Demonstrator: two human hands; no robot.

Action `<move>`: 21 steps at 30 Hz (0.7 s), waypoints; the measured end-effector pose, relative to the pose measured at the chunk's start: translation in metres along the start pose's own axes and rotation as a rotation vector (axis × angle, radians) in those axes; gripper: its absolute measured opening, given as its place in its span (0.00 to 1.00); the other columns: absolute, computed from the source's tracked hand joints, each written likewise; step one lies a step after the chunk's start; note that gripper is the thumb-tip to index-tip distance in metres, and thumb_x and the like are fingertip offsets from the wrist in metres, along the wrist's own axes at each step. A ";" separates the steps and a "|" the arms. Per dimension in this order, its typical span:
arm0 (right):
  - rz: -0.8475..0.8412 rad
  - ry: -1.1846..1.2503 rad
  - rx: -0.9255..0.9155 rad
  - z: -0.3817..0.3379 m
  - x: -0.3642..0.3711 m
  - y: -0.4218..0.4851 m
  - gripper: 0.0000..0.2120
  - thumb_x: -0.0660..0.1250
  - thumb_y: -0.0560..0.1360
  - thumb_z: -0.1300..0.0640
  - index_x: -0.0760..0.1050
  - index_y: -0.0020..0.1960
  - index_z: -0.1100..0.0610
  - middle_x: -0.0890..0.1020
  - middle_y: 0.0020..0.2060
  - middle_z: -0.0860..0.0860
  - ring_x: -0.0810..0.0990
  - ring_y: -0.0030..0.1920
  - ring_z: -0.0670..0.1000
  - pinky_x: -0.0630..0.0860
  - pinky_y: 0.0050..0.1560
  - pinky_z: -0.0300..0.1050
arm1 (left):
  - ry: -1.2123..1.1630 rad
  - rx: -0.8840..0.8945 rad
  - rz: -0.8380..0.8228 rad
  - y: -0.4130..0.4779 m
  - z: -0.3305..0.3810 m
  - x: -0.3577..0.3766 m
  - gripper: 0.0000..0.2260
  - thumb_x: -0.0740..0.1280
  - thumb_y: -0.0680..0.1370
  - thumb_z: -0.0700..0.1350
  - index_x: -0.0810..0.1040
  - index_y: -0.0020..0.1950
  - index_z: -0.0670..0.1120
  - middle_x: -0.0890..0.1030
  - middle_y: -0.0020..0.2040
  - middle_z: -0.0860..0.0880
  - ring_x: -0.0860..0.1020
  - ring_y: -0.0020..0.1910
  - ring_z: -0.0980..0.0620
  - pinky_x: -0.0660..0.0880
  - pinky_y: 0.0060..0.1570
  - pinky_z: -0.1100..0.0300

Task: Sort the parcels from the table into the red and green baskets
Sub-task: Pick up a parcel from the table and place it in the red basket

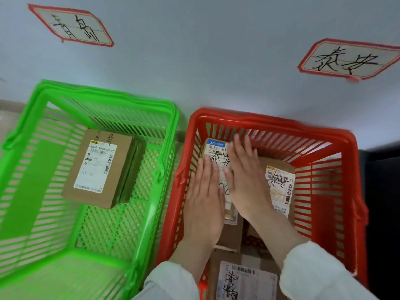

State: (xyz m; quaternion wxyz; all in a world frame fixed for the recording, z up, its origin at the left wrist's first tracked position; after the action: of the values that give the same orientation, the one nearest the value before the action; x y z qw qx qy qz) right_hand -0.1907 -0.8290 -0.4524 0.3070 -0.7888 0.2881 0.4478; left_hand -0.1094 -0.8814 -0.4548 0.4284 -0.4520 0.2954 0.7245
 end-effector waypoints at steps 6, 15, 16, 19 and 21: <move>-0.056 -0.066 -0.061 0.003 0.018 0.014 0.29 0.30 0.75 0.44 0.33 0.72 0.54 0.33 0.73 0.44 0.23 0.69 0.40 0.33 0.72 0.41 | 0.119 -0.036 -0.027 0.004 -0.004 0.013 0.23 0.40 0.82 0.46 0.56 0.74 0.37 0.60 0.75 0.41 0.54 0.75 0.49 0.50 0.73 0.56; -0.121 -0.077 -0.059 0.003 0.022 0.018 0.33 0.20 0.71 0.40 0.31 0.72 0.52 0.31 0.72 0.45 0.23 0.70 0.42 0.31 0.72 0.42 | 0.130 -0.050 -0.076 0.005 -0.007 0.018 0.23 0.40 0.82 0.45 0.54 0.75 0.38 0.59 0.76 0.41 0.54 0.76 0.49 0.50 0.73 0.56; -0.157 -0.103 -0.051 0.002 0.019 0.018 0.31 0.22 0.71 0.40 0.29 0.71 0.52 0.29 0.72 0.46 0.22 0.69 0.42 0.29 0.72 0.42 | 0.100 -0.055 -0.099 0.006 -0.006 0.016 0.22 0.42 0.82 0.45 0.54 0.74 0.38 0.59 0.76 0.41 0.54 0.75 0.49 0.50 0.73 0.56; -0.273 -0.120 0.000 -0.003 -0.004 0.012 0.29 0.30 0.73 0.40 0.27 0.69 0.51 0.27 0.70 0.46 0.22 0.68 0.44 0.28 0.71 0.43 | -0.053 -0.038 -0.143 0.012 0.003 -0.009 0.24 0.51 0.79 0.46 0.57 0.74 0.39 0.60 0.75 0.41 0.55 0.75 0.50 0.53 0.71 0.56; -0.226 -0.017 0.054 -0.011 -0.039 -0.002 0.27 0.37 0.78 0.43 0.31 0.72 0.52 0.31 0.71 0.45 0.27 0.70 0.43 0.30 0.72 0.42 | -0.126 -0.021 -0.151 0.014 0.018 -0.040 0.24 0.54 0.77 0.46 0.64 0.72 0.39 0.63 0.74 0.40 0.60 0.74 0.48 0.56 0.69 0.55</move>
State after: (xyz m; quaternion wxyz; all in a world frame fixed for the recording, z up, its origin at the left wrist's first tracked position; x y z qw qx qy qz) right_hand -0.1998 -0.8288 -0.4129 0.3788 -0.8039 0.2067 0.4093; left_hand -0.1200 -0.8875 -0.4109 0.4947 -0.4308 0.2254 0.7203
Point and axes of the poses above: each hand's wrist, its own y-axis towards the middle knuckle, its own x-axis out of the palm, z = x × y, the point moved 8 cm from there along y, towards the middle knuckle
